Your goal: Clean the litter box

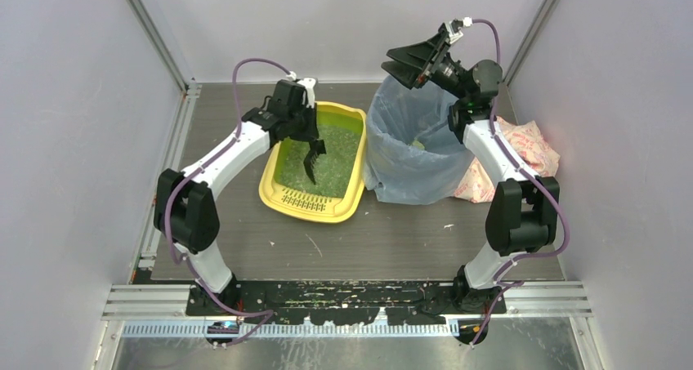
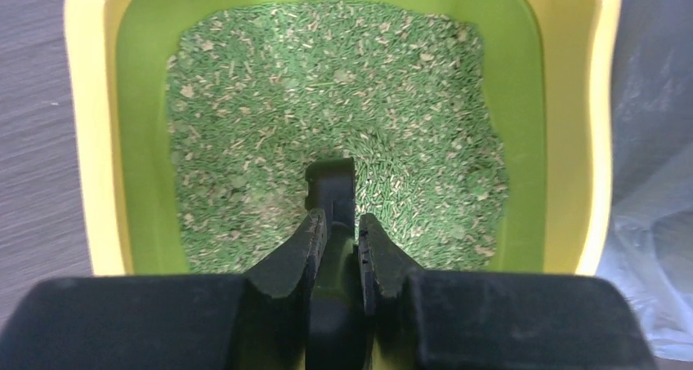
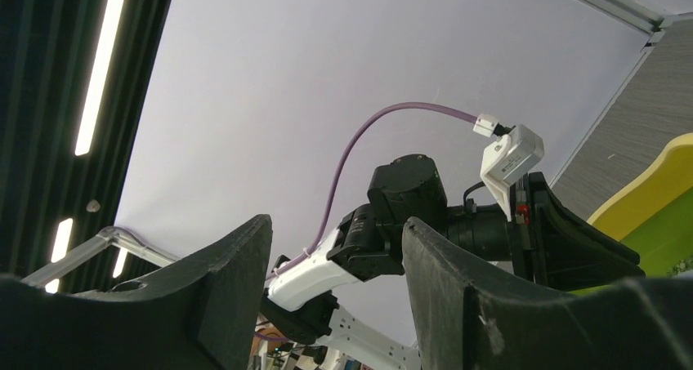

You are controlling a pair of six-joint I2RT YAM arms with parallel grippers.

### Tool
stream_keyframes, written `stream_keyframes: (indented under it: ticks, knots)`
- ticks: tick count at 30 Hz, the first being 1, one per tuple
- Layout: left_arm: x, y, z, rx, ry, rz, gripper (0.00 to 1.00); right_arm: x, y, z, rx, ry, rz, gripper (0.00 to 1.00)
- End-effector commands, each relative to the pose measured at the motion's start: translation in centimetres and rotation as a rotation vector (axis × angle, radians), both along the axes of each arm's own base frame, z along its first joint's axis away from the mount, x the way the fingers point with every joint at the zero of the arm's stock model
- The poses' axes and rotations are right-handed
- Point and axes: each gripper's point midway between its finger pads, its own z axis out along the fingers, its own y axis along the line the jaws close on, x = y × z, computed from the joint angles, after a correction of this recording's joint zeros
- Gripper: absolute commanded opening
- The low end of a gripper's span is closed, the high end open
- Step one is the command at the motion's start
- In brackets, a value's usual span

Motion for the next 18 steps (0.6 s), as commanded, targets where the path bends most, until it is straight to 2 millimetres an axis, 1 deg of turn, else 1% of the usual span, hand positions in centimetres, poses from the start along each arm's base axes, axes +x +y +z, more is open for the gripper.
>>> stream_keyframes:
  ticks: [1,4,8,14,18]
  knots:
    - [0.2,-2.3,0.9,-0.232,0.046,-0.018,0.0,-2.5,-0.2,2.9,0.014,-0.119,-0.011,0.65]
    - [0.5,-1.5,0.3,-0.297,0.076,0.014,0.0,-2.4,-0.2,2.5,0.012,-0.109,-0.011,0.65]
    - [0.6,-0.2,-0.4,-0.332,0.103,0.03,0.0,-2.3,-0.2,2.2,0.006,-0.101,-0.013,0.65]
    - [0.9,1.1,-0.6,-0.46,0.149,0.044,0.0,-1.8,-0.1,2.0,0.005,-0.096,-0.013,0.65]
    - [1.2,2.0,-0.3,-0.507,0.158,0.051,0.0,-1.6,-0.1,1.8,0.004,-0.09,-0.014,0.65]
